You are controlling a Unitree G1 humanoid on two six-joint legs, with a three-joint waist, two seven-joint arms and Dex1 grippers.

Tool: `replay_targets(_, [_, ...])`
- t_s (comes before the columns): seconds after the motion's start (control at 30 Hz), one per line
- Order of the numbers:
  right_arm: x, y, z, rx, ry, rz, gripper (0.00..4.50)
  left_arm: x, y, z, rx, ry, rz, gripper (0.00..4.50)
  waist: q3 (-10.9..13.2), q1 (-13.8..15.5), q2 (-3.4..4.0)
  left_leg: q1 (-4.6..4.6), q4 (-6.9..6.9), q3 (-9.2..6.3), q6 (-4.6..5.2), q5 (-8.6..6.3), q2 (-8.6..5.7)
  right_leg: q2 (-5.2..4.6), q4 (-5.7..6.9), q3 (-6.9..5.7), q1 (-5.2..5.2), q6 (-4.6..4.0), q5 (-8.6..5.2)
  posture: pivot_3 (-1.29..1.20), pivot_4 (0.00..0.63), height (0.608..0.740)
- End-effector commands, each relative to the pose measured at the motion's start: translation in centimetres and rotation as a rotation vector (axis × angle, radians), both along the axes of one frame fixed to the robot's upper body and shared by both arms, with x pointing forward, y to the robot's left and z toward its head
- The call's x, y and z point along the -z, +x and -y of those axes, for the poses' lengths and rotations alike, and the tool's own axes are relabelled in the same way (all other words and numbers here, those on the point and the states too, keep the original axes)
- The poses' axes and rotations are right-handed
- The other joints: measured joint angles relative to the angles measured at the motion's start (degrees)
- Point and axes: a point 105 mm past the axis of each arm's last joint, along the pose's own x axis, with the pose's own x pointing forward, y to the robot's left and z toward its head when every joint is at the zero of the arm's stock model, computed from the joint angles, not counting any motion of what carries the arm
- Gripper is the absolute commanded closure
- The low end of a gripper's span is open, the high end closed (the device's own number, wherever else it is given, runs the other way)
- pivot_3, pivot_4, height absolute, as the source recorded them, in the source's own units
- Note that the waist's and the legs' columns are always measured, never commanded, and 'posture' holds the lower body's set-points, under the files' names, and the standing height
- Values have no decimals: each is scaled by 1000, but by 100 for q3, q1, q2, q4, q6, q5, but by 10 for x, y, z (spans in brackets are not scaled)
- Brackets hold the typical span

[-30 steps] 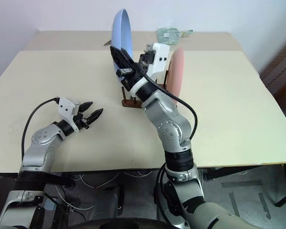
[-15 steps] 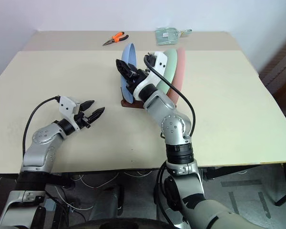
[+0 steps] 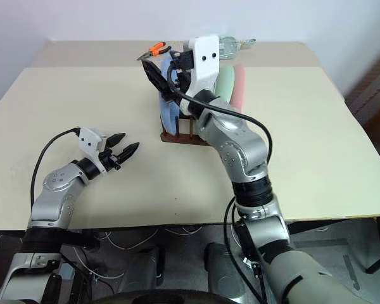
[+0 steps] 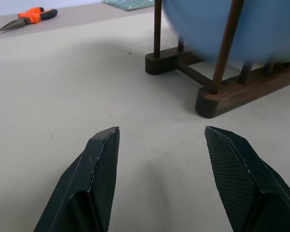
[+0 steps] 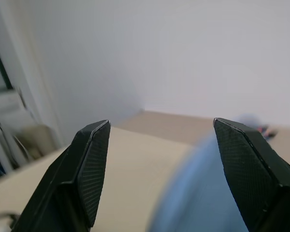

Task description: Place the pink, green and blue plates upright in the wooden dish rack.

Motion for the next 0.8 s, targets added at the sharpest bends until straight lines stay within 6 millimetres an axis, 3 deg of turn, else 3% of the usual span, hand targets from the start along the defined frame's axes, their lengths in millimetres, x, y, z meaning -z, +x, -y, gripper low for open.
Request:
replay_targets(0.03, [-10, -16, 10, -31, -21, 57, 1808, -22, 2, 6, 36, -21, 66, 1617, -1, 10, -1, 0, 0, -1, 0, 0, 0, 0, 0, 0, 1, 0, 0, 0, 150, 732])
replay_targets(0.07, [-9, -17, 10, -25, -34, 62, 2251, -22, 3, 8, 45, -23, 63, 1617, 0, 8, -1, 0, 1, -1, 0, 0, 0, 0, 0, 0, 2, 0, 0, 0, 150, 732])
replay_targets(0.27, [-8, -19, 13, 29, -86, 122, 2251, -18, 5, 19, 80, -8, 60, 1617, 0, -3, -1, 0, 1, 0, 0, 0, 0, 2, 1, 1, 0, 0, 0, 0, 150, 732])
replay_targets(0.37, [3, -36, 37, 85, -279, 236, 3172, -23, 3, 29, 143, -2, 67, 1617, -1, 84, -1, -2, 2, -1, 0, 0, -1, 1, -2, 1, 1, 1, 0, 0, 150, 732])
replay_targets(0.43, [23, -48, 59, 114, -392, 217, 4242, -25, -4, 39, 229, 8, 60, 1617, -1, 145, -1, -10, 4, 0, 0, 0, -7, -6, -16, 0, 3, 2, -4, 0, 150, 732])
replay_targets(0.47, [33, -55, 66, 119, -431, 194, 4444, -26, -8, 44, 275, 7, 52, 1617, -1, 168, -1, -13, 3, 1, 0, 0, -7, -7, -22, 1, 3, 2, -4, 0, 150, 732])
replay_targets(0.63, [73, -70, 90, 184, -634, 106, 4444, -27, -22, 60, 425, 21, 16, 1617, 4, 118, 7, -22, 8, 7, 0, -1, -2, -8, -50, 4, 4, -5, 1, 0, 150, 732])
replay_targets(0.7, [89, -65, 103, 256, -703, 53, 4444, -28, -25, 66, 464, 28, 16, 1617, 3, 114, 7, -13, 8, 12, 0, 0, 0, -6, -50, 9, 5, -9, 4, 0, 150, 732])
replay_targets(0.8, [95, -58, 111, 305, -725, 22, 4444, -27, -24, 68, 471, 27, 14, 1617, 3, 125, 7, -6, 6, 11, 0, -1, 2, -4, -56, 9, 11, -11, 4, 0, 150, 732])
